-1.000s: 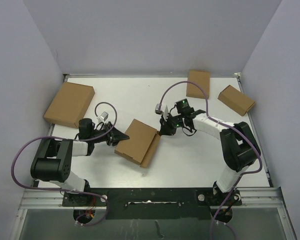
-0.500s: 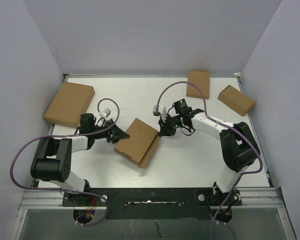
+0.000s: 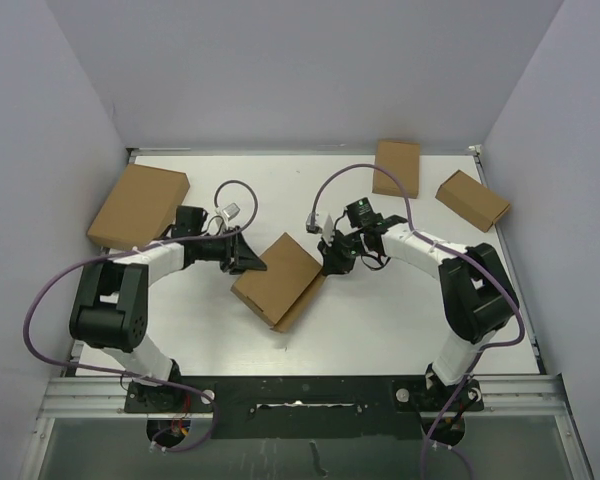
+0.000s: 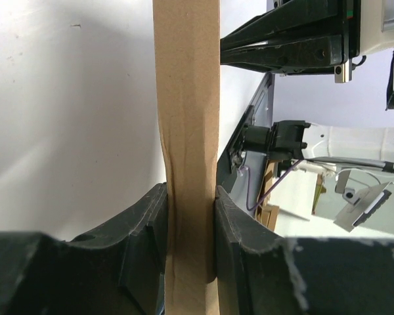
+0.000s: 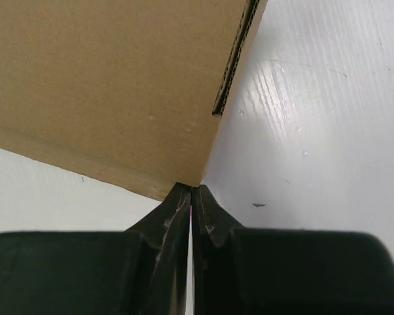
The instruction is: Fold the paper box
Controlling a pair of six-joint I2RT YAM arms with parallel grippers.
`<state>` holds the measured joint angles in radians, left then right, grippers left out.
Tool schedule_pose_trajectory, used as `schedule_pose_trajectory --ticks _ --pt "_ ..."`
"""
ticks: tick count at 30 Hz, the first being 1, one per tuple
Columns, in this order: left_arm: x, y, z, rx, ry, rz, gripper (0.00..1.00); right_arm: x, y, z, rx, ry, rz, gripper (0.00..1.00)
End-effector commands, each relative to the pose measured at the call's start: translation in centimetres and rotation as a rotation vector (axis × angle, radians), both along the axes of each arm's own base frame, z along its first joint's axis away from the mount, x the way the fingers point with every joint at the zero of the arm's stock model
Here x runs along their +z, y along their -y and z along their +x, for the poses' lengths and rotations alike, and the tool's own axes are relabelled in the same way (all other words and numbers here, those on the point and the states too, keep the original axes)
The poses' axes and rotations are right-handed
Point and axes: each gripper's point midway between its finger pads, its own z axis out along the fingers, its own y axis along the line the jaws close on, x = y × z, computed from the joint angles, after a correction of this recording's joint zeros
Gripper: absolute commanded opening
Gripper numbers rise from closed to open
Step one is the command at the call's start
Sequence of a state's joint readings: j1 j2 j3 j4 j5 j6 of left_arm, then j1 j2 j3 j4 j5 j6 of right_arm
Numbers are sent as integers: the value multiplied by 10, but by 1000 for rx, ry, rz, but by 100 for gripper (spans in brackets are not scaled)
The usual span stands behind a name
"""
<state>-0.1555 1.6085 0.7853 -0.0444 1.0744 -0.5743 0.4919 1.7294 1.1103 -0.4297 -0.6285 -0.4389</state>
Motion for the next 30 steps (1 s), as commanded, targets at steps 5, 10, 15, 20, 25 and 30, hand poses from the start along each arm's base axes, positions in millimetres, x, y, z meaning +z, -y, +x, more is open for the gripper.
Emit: schedule_pose_trajectory --ticks 5,10,15,20,25,30 --pt "-19 13 4 -139 -70 67 17 21 -15 15 23 16 70 6" --pt "-31 14 22 -156 -77 98 17 20 -2 14 26 -33 81 15" --pt "-43 14 33 -174 -92 128 17 32 12 11 50 -41 101 29" --pt "-44 15 38 -184 -79 129 17 61 28 11 71 16 190 37" --pt "-43 14 41 -204 -74 144 17 70 27 -16 309 348 309 74" --pt "-43 14 42 -217 -78 152 17 44 20 -43 565 739 265 98"
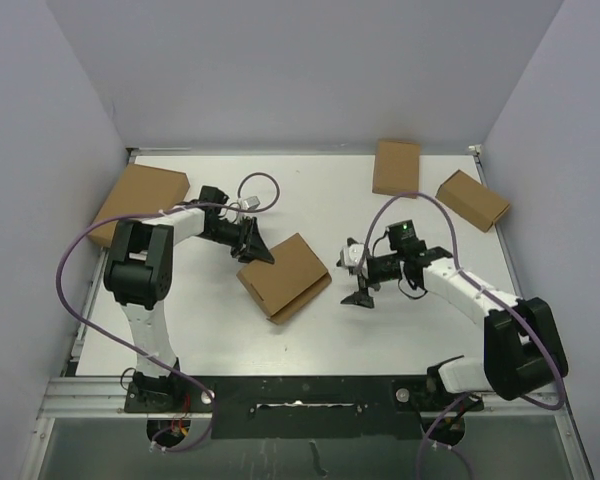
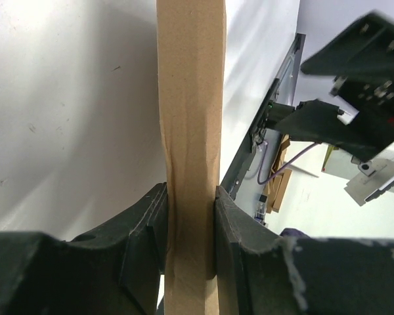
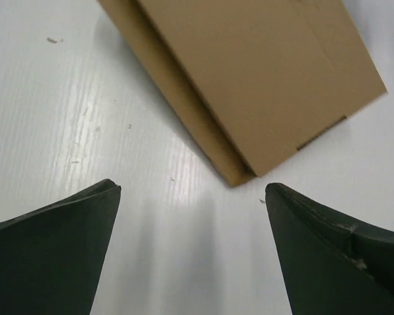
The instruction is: Fold the paper box
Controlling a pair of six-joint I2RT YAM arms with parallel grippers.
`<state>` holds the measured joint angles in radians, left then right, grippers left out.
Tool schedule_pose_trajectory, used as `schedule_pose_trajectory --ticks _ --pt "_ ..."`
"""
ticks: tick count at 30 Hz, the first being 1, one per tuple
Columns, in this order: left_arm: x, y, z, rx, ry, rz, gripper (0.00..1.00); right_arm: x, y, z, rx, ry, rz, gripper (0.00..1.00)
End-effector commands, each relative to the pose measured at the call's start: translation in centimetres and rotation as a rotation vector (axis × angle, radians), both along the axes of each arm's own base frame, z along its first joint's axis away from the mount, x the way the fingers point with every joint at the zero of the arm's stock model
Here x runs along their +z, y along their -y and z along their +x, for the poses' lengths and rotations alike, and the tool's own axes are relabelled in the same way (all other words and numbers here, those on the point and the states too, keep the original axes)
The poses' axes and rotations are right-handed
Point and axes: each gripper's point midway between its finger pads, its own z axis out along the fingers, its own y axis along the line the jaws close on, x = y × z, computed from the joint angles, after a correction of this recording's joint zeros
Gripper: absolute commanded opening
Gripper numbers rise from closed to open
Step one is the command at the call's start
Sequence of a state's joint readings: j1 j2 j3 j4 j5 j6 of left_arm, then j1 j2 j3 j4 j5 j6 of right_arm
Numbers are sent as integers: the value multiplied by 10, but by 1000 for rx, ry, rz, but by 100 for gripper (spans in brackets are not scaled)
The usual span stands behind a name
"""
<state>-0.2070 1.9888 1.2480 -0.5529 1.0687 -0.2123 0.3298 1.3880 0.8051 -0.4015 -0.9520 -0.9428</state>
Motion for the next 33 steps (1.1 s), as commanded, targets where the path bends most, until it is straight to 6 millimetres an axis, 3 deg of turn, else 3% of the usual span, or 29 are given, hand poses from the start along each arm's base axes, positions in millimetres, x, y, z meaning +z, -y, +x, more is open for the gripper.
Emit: schedule_pose_trajectory --ticks 1,4,8,13,18,29,33 --pt "-11 -3 5 -22 13 46 17 -6 -24 0 249 472 12 98" --pt "-12 -4 5 -32 8 46 17 -28 -38 12 261 628 -82 98" --pt "-14 -3 5 -44 -1 43 17 -38 -57 25 240 776 -138 98" --pt "-17 -2 6 -52 -9 36 17 -43 -63 37 210 836 -170 98" --pt "-19 1 7 -62 -18 32 17 -52 -70 32 243 819 -168 99" --pt "-13 3 15 -49 -9 39 30 -71 -71 13 370 690 -206 67" --pt "-10 2 19 -39 1 54 38 -73 -70 12 378 662 -218 60"
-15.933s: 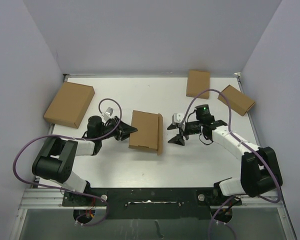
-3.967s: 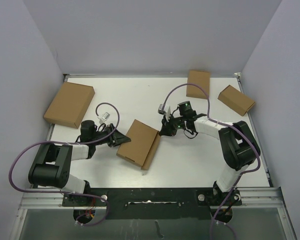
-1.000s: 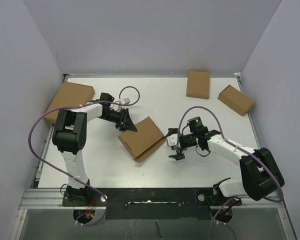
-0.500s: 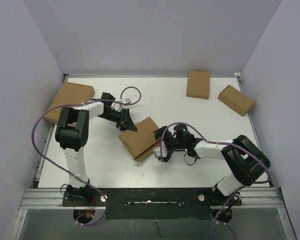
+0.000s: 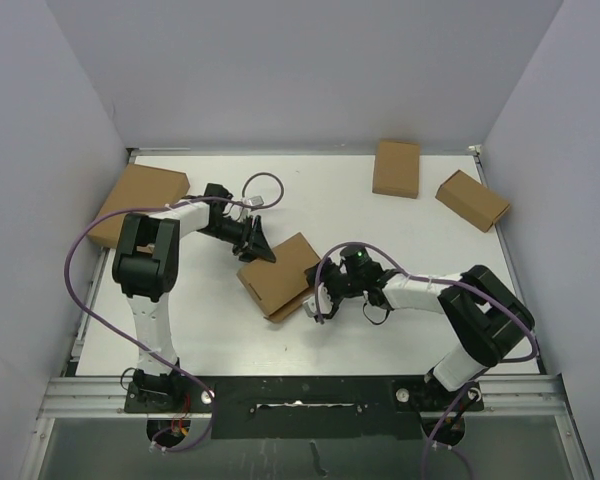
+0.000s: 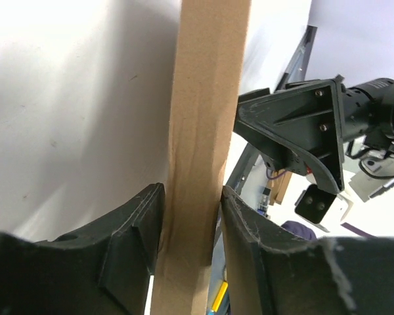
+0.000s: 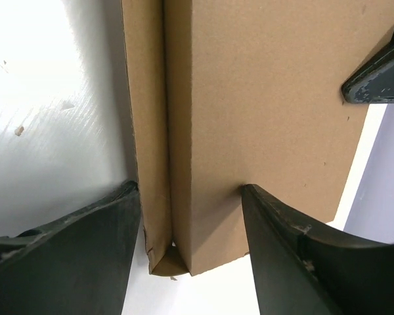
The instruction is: Fold the paper box
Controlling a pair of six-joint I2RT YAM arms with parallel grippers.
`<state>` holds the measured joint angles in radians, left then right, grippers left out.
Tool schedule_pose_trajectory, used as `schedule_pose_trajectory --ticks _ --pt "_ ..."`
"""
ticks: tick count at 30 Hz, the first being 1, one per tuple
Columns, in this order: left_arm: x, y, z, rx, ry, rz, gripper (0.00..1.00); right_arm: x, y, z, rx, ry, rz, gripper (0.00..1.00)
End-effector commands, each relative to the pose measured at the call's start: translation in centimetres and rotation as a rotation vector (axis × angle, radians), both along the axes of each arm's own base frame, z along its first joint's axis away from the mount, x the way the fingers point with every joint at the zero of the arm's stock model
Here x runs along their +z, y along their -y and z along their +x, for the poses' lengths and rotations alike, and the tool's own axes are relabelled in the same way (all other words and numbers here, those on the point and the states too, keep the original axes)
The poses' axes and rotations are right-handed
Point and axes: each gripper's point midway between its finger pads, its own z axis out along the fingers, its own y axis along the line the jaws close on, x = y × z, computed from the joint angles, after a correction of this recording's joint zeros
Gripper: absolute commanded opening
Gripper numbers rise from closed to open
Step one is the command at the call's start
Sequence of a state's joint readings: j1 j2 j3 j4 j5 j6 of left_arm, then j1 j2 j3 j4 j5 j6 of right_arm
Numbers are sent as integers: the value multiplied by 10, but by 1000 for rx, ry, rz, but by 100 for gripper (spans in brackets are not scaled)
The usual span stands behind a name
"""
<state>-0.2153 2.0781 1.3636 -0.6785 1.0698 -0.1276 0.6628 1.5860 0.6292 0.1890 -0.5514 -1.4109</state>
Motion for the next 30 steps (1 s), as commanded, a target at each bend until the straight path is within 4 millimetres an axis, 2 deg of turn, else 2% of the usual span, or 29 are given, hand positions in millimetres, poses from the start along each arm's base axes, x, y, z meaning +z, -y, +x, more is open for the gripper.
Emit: schedule_pose_trajectory --ticks 1,5,8,13,17,20,23,27,30 --pt "-2 -2 13 14 27 50 40 -7 0 -10 31 -63 -34 59" --pt "5 -8 22 55 60 91 52 -10 1 -11 32 -80 -45 57" --pt "20 -18 35 119 122 117 60 -10 0 -11 28 -91 -51 56" --pt "55 -34 47 202 316 182 63 -10 -1 -6 0 -115 -54 55" --pt "79 -52 42 309 500 248 68 -6 -1 -2 -15 -124 -59 54" --pt "90 -61 22 420 530 261 63 -6 -2 0 -17 -138 -65 54" --pt "90 -62 -12 505 492 247 55 -6 -2 0 -11 -159 -75 52" --pt "81 -58 -63 605 420 272 45 -6 -3 -2 7 -180 -86 51" --pt "76 -55 -94 738 344 266 38 -6 -5 -2 10 -188 -91 50"
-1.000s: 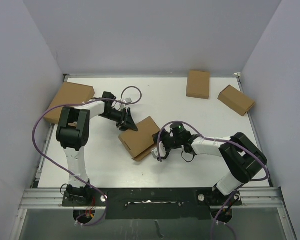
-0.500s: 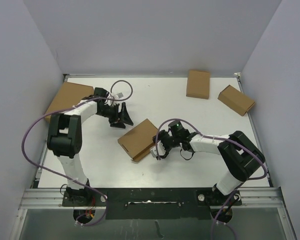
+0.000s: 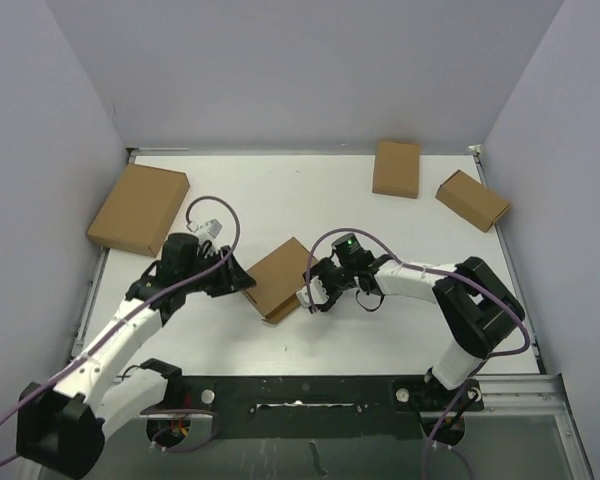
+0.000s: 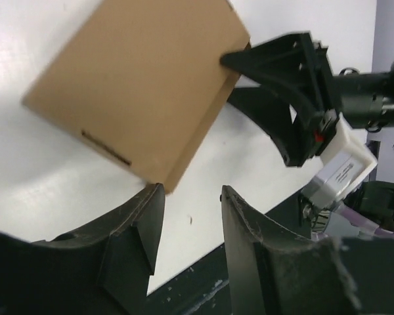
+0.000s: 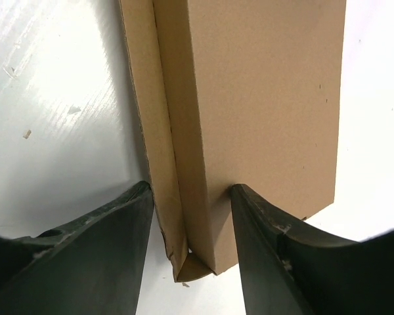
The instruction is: Fold the paper box
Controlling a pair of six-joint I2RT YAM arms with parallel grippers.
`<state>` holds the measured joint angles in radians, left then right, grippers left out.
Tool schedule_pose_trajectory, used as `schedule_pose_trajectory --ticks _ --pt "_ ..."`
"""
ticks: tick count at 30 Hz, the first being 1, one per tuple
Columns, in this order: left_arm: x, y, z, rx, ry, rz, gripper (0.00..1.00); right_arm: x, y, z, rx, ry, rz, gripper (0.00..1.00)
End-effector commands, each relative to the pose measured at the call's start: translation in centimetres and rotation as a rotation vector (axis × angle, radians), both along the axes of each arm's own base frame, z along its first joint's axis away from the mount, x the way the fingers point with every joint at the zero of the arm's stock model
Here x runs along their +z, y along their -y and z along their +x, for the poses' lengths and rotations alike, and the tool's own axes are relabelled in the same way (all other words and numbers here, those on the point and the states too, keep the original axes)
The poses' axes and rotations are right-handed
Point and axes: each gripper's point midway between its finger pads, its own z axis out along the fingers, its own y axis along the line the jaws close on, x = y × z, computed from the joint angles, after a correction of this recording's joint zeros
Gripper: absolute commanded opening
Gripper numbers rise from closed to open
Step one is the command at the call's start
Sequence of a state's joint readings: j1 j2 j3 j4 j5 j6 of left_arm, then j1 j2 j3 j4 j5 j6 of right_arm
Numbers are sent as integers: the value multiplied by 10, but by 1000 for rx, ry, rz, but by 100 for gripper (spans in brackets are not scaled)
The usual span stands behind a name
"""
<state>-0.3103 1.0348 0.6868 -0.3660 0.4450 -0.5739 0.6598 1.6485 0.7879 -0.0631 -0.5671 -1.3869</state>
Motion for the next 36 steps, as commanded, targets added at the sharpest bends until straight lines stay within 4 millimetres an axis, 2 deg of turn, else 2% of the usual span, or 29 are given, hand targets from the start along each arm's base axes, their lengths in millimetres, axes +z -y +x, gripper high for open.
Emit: schedule_pose_trajectory --ticks 1,2,5,8,11,13,20,23,26,36 --pt "-2 -1 -25 286 -64 -83 38 0 -3 -2 15 -44 -7 50" --pt "-15 0 -37 339 -111 -99 38 0 -4 -3 15 -49 -8 49" --pt "-33 15 -64 401 -165 -129 38 -2 -6 -4 13 -63 -13 48" --pt "-46 22 -74 456 -142 -82 39 -2 -8 -5 15 -71 -16 47" --pt "-56 23 -72 526 -138 16 39 -3 -9 -6 8 -82 -17 47" --pt "-63 30 -69 555 -168 50 40 -3 -9 -5 6 -86 -19 46" --pt "-68 50 -55 637 -166 86 36 -3 -9 -5 3 -91 -21 46" --pt "-69 51 -53 672 -161 89 32 -4 -9 -6 4 -95 -22 45" --pt "-77 49 -56 703 -187 107 28 -4 -8 -6 4 -97 -24 45" --pt "-81 37 -67 762 -223 146 25 -5 -10 -8 10 -104 -26 45"
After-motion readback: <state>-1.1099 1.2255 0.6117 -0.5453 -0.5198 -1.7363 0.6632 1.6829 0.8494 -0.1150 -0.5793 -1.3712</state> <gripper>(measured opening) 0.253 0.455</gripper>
